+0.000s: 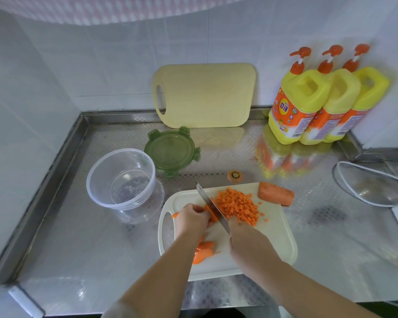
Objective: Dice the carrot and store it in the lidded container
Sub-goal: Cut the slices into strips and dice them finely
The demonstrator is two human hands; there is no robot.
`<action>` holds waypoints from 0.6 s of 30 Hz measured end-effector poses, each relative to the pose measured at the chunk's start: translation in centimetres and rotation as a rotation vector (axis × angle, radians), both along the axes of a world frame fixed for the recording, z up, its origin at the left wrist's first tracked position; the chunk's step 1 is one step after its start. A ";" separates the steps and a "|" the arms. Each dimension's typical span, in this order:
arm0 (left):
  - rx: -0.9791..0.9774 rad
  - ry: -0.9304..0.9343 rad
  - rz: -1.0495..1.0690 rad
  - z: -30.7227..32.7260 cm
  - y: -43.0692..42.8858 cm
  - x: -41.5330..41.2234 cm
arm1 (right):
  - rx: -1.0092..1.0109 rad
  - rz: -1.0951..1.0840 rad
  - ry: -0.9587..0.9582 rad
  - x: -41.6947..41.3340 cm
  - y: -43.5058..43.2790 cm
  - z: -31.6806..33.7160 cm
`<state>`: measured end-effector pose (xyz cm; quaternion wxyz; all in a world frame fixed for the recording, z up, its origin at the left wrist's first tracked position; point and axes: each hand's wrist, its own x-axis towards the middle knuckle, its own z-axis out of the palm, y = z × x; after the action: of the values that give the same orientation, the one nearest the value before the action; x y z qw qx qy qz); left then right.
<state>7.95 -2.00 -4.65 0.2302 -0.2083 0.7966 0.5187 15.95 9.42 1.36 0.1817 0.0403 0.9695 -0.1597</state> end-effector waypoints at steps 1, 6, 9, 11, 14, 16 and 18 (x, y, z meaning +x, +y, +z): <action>-0.002 0.003 0.001 -0.1 0.0 0.0 | 0.001 0.000 -0.004 0.0 0.0 -0.1; 0.004 0.008 0.008 -0.3 0.0 -0.3 | 0.058 0.021 -0.020 0.0 -0.3 -0.5; 0.008 -0.007 0.014 -0.6 0.1 -0.4 | 0.075 0.030 -0.030 -0.1 -0.5 -0.7; 0.006 -0.003 0.010 -0.8 0.0 -0.5 | 0.059 0.018 -0.043 -0.3 -0.5 -0.8; 0.002 -0.001 -0.006 -1.1 0.0 -0.7 | 0.076 0.011 -0.053 -0.7 -0.4 -1.2; 0.015 0.000 0.002 -1.2 0.1 -0.7 | 0.102 0.011 -0.063 -1.2 -0.4 -1.4; 0.022 0.001 0.011 -1.2 0.0 -0.7 | 0.103 0.019 -0.076 -1.5 -0.5 -1.5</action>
<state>7.30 -1.95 -5.85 0.2292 -0.2098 0.7897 0.5290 14.48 8.88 -0.19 0.2177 0.0466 0.9691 -0.1062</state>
